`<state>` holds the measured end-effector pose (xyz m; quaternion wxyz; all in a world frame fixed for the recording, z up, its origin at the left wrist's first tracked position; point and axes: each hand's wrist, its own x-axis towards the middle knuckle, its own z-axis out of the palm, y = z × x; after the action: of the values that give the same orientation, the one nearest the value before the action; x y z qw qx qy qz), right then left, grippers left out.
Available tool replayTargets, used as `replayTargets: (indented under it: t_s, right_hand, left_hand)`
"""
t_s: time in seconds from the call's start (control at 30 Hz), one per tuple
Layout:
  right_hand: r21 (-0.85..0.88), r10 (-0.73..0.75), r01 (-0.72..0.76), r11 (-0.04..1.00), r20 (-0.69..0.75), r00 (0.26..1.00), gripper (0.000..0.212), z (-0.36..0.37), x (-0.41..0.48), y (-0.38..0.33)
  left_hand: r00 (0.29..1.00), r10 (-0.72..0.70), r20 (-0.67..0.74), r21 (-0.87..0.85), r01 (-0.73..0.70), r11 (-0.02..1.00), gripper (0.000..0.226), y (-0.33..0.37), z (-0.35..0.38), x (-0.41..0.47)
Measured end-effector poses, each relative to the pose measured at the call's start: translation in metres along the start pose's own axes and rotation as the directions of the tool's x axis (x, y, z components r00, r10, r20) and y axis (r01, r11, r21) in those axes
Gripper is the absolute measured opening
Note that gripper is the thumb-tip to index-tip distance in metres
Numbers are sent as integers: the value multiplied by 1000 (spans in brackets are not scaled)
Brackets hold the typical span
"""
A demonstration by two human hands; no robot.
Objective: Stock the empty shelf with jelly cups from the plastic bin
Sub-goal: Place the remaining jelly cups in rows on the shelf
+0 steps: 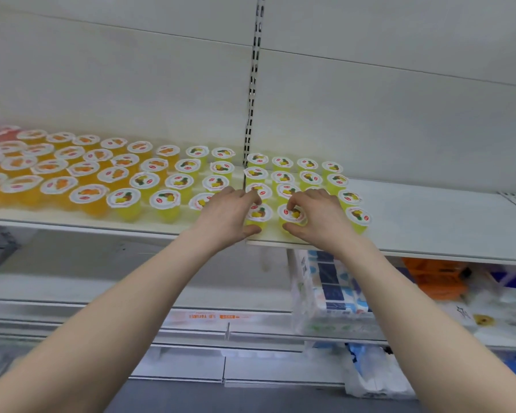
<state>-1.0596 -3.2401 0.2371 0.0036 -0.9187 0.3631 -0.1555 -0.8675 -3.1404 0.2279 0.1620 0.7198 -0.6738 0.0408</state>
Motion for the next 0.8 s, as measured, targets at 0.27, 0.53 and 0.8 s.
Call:
replayTargets:
  t_s: [0.27, 0.53, 0.8]
  right_hand:
    - [75, 52, -47, 996, -68, 996, 38, -6, 1, 1]
    - [41, 99, -96, 995, -78, 992, 34, -13, 64, 29]
    - [-83, 144, -137, 987, 94, 985, 44, 6, 123, 18]
  left_hand:
    - [997, 39, -61, 27, -37, 999, 59, -5, -6, 5]
    - [995, -100, -13, -61, 99, 993, 41, -23, -20, 71]
    - [972, -212, 100, -42, 217, 975, 55, -34, -5, 119]
